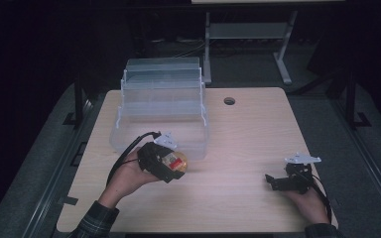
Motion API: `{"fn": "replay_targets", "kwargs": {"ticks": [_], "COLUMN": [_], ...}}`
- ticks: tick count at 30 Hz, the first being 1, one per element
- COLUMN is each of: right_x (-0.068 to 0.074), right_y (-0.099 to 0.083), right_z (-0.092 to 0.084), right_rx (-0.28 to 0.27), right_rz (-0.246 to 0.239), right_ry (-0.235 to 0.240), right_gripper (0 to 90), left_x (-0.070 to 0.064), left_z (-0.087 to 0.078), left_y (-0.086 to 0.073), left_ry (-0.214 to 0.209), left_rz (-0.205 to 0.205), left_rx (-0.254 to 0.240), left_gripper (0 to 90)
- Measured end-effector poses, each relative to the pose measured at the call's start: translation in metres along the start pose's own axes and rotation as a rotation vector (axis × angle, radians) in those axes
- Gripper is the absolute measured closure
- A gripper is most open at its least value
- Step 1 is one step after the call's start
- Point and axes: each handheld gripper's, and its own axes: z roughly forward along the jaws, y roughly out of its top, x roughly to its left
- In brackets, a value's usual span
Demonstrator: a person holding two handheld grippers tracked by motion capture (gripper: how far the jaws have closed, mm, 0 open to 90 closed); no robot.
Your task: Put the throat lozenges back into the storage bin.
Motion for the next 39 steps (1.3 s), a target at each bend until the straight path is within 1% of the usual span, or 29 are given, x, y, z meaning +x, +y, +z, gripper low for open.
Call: {"fn": "replay_targets", "kwargs": {"ticks": [3, 4, 6, 7, 10, 11, 16, 18, 24, 31, 33, 35, 38, 39], "right_x": [0.000, 0.000, 0.000, 0.000, 0.000, 0.000, 0.000, 0.000, 0.000, 0.000, 0.000, 0.000, 0.000, 0.000], "right_y": [0.000, 0.000, 0.000, 0.000, 0.000, 0.000, 0.000, 0.000, 0.000, 0.000, 0.000, 0.000, 0.000, 0.000], "right_z": [0.000, 0.000, 0.000, 0.000, 0.000, 0.000, 0.000, 0.000, 0.000, 0.000, 0.000, 0.000, 0.000, 0.000], "right_rx": [0.000, 0.000, 0.000, 0.000, 0.000, 0.000, 0.000, 0.000, 0.000, -0.001, -0.001, -0.001, 0.000, -0.001], "right_rz": [0.000, 0.000, 0.001, 0.001, 0.002, 0.002, 0.001, 0.000, 0.000, 0.000, 0.000, -0.001, -0.001, -0.001], "right_ry": [0.000, 0.000, 0.000, 0.000, 0.000, 0.000, 0.001, 0.000, 0.000, -0.001, -0.001, -0.001, -0.001, -0.001], "right_gripper": [0.0, 0.0, 0.0, 0.0, 0.0, 0.0, 0.0, 0.0, 0.0, 0.0, 0.0, 0.0, 0.0, 0.0], "left_x": [0.002, 0.003, 0.005, 0.005, 0.007, 0.007, 0.011, 0.013, 0.020, 0.030, 0.032, 0.035, 0.038, 0.039], "left_z": [-0.003, -0.003, -0.006, -0.006, -0.008, -0.008, -0.011, -0.012, -0.016, -0.022, -0.022, -0.023, -0.025, -0.025], "left_y": [0.003, 0.004, 0.006, 0.007, 0.009, 0.009, 0.012, 0.014, 0.017, 0.019, 0.019, 0.019, 0.019, 0.019], "left_ry": [0.011, 0.012, 0.012, 0.009, 0.014, 0.015, 0.019, 0.026, 0.034, 0.047, 0.049, 0.057, 0.061, 0.064], "left_rz": [0.004, -0.001, 0.005, -0.004, 0.001, -0.008, -0.007, -0.012, -0.015, -0.038, -0.039, -0.050, -0.050, -0.059], "left_rx": [0.003, -0.001, -0.001, -0.005, -0.004, -0.010, -0.007, -0.017, -0.018, -0.034, -0.032, -0.034, -0.030, -0.035], "left_gripper": [19.5, 19.5, 19.5, 19.5, 19.5, 19.5, 19.5, 19.5, 19.5, 19.5, 19.5, 19.5, 19.5, 19.5]}}
